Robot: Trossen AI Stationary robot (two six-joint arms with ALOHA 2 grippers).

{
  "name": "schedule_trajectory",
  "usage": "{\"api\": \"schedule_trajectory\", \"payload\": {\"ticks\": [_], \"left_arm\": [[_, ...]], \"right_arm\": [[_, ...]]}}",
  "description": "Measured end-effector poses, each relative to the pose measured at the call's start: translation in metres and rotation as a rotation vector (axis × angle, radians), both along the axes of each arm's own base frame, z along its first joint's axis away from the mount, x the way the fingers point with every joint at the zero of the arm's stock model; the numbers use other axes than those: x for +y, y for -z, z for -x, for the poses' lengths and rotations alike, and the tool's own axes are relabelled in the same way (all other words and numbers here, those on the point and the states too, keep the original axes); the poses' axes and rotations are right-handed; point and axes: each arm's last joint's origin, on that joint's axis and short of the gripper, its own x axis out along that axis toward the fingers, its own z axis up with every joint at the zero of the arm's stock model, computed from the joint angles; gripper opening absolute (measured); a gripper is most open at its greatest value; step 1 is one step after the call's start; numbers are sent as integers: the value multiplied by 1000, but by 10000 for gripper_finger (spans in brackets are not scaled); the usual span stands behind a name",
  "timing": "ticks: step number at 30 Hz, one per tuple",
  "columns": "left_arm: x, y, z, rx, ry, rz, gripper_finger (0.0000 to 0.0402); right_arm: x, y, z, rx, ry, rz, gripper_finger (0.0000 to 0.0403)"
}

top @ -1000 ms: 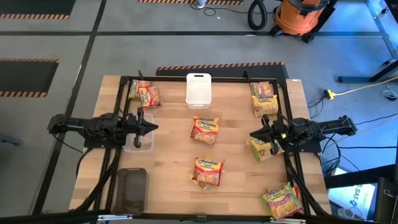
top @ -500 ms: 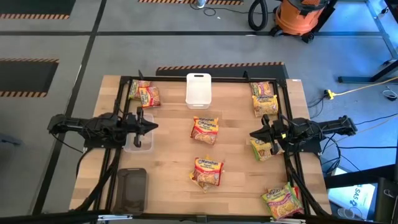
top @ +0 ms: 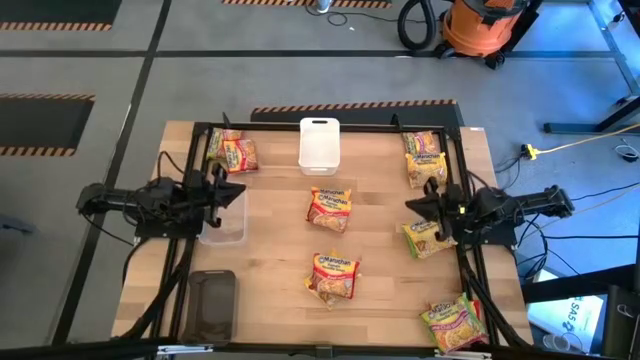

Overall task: Sort Maruchan noodles
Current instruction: Put the red noodle pack into the white bin

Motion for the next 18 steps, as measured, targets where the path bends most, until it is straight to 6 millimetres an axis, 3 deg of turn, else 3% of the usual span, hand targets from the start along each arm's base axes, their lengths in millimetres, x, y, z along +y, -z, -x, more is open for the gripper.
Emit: {"api": "schedule_trajectory", "payload": {"ticks": [8, 12, 18], "left_arm": [[4, -11, -17, 95, -89, -5, 15], [8, -24, -40, 205, -121, -7, 15], [9, -34, -83, 353, -32, -3, 15]], "right_arm": [[-4, -9, -13, 84, 209, -15, 1], [-9, -20, -30, 182, 262, 1, 1], [-13, -26, -59, 307, 216, -36, 1]]}}
